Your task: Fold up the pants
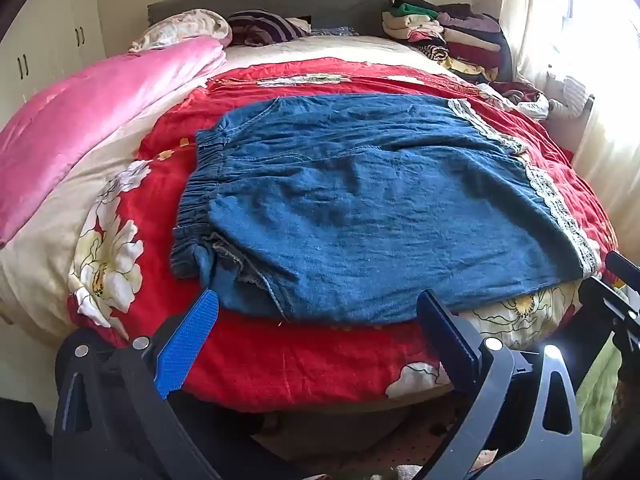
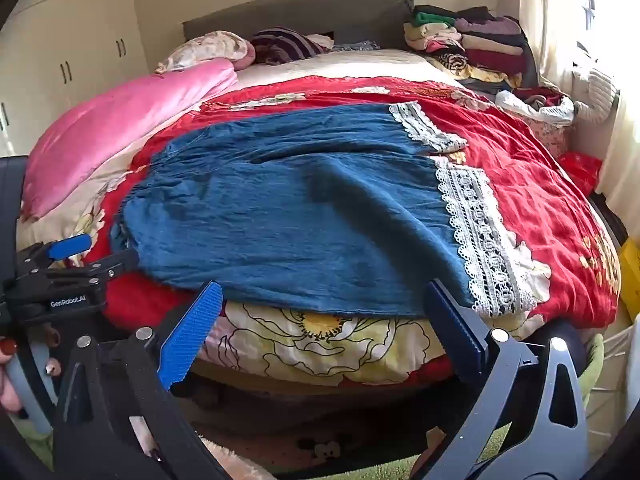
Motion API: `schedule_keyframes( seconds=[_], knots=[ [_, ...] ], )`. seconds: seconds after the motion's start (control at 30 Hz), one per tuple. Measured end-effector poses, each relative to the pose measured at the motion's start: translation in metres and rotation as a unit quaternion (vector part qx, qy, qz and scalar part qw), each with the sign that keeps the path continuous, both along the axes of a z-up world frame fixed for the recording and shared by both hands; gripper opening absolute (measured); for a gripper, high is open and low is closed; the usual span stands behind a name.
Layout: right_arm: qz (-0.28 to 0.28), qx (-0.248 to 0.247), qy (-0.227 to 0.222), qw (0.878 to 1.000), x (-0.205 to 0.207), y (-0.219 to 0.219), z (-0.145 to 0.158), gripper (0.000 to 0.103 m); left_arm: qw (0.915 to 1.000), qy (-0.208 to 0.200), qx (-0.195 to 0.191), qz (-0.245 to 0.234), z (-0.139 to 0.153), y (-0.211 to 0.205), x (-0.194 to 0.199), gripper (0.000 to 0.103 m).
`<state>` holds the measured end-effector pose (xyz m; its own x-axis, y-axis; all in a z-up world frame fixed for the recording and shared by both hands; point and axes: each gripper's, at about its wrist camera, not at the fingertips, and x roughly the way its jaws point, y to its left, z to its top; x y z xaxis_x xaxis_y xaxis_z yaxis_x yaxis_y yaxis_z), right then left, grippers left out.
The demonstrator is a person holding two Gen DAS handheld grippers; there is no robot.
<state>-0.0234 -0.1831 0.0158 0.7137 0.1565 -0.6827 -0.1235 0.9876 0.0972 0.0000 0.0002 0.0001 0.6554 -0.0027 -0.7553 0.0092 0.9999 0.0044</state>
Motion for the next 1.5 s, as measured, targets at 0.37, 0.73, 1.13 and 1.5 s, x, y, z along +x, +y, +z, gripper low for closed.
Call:
schedule_keyframes(
  seconds=[0.37, 0.73, 1.13, 1.5],
  knots=[
    [-0.001, -0.005, -0.007, 1.0, -0.0011, 0.0036, 0.0038, 0.095, 0.9999, -0.003, -0.01, -0.002, 0.0061, 0.0025, -0.0006, 0.099],
    [0.001, -0.011, -0.012, 1.0, -0.0036, 0.006, 0.0051, 0.095, 0.9996, -0.006, -0.026, 0.0, 0.0072, 0.0053, -0.002, 0.099],
    [0.0, -0.012, -0.013, 1.0, -0.0039, 0.005, 0.0051, 0.095, 0.9996, -0.007, -0.027, -0.002, 0.008, 0.0041, -0.0031, 0.099],
    [-0.001, -0.011, -0.006, 1.0, -0.0044, 0.0034, 0.0027, 0.095, 0.9996, -0.008, -0.028, -0.004, 0.0085, 0.0037, -0.0041, 0.099]
  ],
)
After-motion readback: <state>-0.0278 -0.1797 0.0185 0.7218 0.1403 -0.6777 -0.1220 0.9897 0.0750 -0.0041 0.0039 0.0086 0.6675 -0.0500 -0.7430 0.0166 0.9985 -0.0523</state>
